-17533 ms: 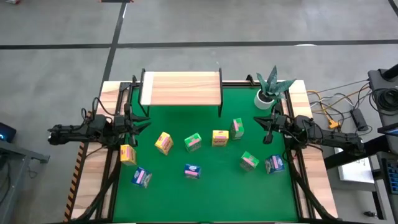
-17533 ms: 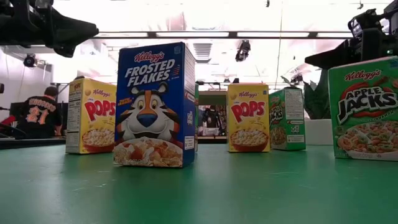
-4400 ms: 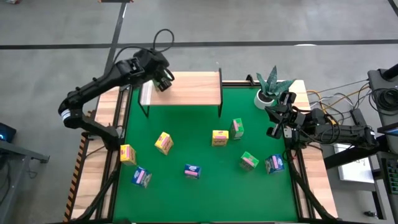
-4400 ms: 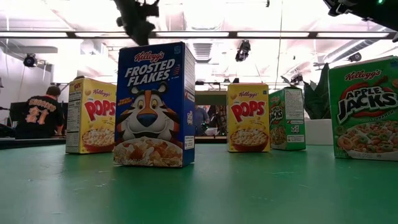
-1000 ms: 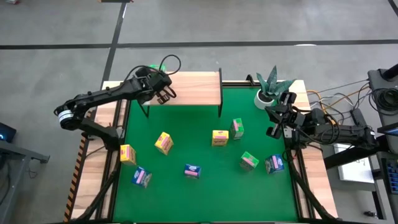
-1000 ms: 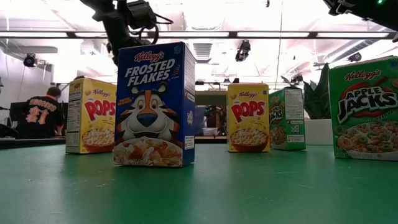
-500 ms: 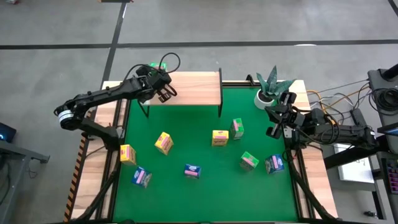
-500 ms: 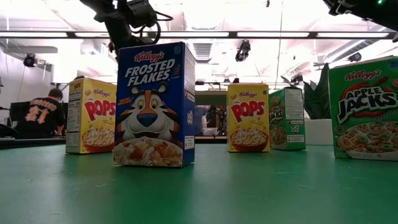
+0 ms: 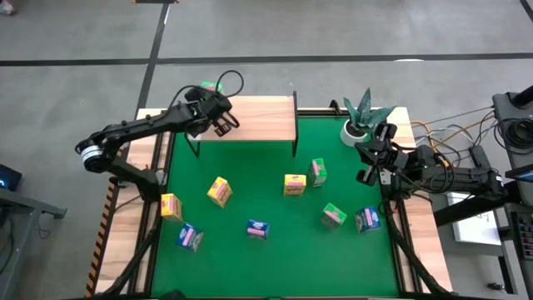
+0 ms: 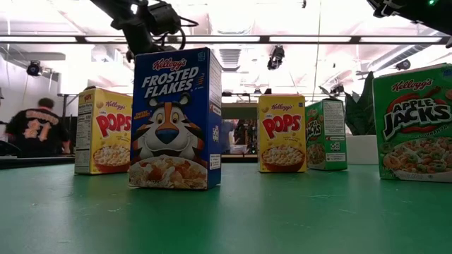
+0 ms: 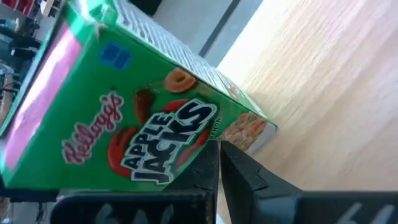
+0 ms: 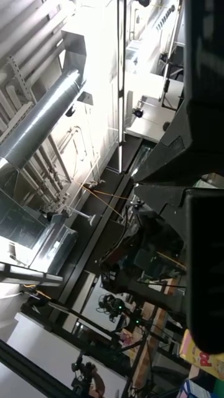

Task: Stack cereal on shelf
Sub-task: Put the left green cereal box on the shelf

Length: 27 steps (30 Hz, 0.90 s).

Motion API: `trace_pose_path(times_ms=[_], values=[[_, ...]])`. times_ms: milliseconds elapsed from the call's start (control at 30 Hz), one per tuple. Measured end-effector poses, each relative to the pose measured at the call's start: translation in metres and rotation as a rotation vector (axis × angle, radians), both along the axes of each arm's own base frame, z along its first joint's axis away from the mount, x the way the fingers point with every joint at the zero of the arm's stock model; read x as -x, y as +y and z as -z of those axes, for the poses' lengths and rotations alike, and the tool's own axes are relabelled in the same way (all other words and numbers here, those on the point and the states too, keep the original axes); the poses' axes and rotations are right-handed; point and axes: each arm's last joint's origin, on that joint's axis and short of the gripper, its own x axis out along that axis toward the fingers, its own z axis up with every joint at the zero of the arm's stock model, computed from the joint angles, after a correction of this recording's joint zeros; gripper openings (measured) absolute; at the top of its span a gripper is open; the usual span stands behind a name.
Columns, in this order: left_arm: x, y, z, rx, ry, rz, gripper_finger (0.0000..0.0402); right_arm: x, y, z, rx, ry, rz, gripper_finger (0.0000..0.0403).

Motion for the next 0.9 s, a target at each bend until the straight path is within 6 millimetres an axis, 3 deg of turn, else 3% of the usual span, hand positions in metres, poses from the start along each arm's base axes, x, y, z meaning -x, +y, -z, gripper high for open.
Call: trace_pose_path(times_ms=[900], values=[[-0.0052,0.0031,-0.0005,-0.022,-0.067,-0.019,0.0,-0.0001,0.0,0.0002,0.006,0.003,0.004,0.0009]])
